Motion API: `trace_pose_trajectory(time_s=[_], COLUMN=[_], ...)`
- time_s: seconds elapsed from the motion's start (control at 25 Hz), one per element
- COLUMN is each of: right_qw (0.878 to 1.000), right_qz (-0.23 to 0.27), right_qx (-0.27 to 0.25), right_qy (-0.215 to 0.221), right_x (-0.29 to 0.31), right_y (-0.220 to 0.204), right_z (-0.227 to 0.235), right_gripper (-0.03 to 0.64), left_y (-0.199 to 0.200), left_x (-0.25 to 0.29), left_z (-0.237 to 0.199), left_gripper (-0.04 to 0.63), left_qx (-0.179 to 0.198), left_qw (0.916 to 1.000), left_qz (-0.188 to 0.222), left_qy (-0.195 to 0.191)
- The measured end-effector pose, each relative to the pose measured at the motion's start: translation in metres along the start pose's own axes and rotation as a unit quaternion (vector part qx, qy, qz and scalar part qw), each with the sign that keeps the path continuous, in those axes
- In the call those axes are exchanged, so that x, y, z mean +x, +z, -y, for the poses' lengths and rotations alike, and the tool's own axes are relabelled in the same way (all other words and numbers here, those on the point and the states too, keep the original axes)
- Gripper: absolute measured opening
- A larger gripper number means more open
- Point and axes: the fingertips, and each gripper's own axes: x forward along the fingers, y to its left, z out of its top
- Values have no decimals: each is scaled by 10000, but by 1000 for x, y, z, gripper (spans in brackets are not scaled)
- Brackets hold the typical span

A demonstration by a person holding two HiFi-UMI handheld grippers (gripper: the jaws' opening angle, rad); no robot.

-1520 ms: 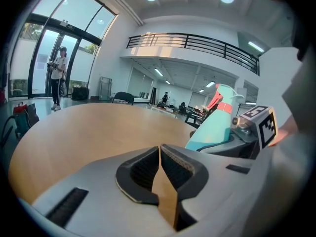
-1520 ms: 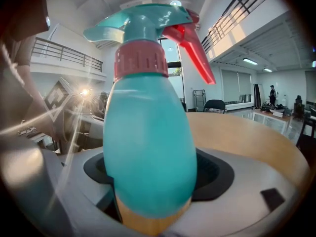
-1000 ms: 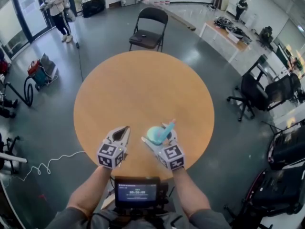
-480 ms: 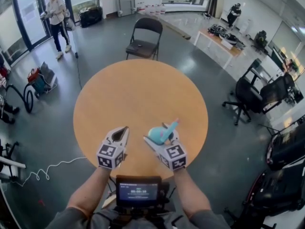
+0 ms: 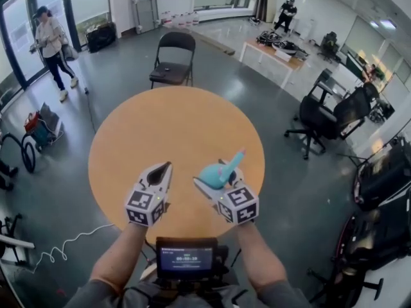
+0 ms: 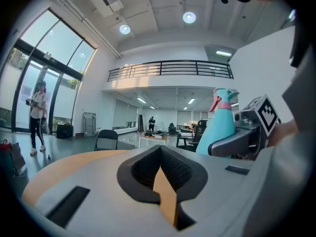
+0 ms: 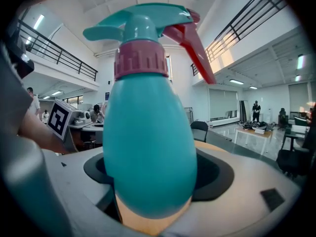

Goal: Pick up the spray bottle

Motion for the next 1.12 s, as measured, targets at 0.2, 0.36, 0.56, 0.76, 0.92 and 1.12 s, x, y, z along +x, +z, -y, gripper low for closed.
trace_pose_trajectory(time_s=[0.2,0.36,0.56,0.76,0.92,1.12], right_qw=[9991,9966,9898,9768,9623,9406], right_qz=[88,100,147,122,120,123], right_qx=[61,220,352,591,763,958], right_qy=[-417,-783,-1370,-2054,-2607,-3254], right_x=[-35,-64,-136,-213,-266,-342], right_y=[12,12,11,-6,-22,-41], right_z=[18,35,59,78,93,109], right_gripper=[434,434,434,434,434,434], left_y=[27,34,52,56,58,53], left_x=[15,32,40,47,54,62], left_z=[37,71,139,216,275,351], left_gripper=[5,5,5,5,5,5], left_qx=[246,402,500,639,718,691], left_qw=[9983,9941,9864,9726,9556,9327], left_qz=[164,149,198,128,128,61], left_qy=[-506,-995,-1552,-2229,-2856,-3540])
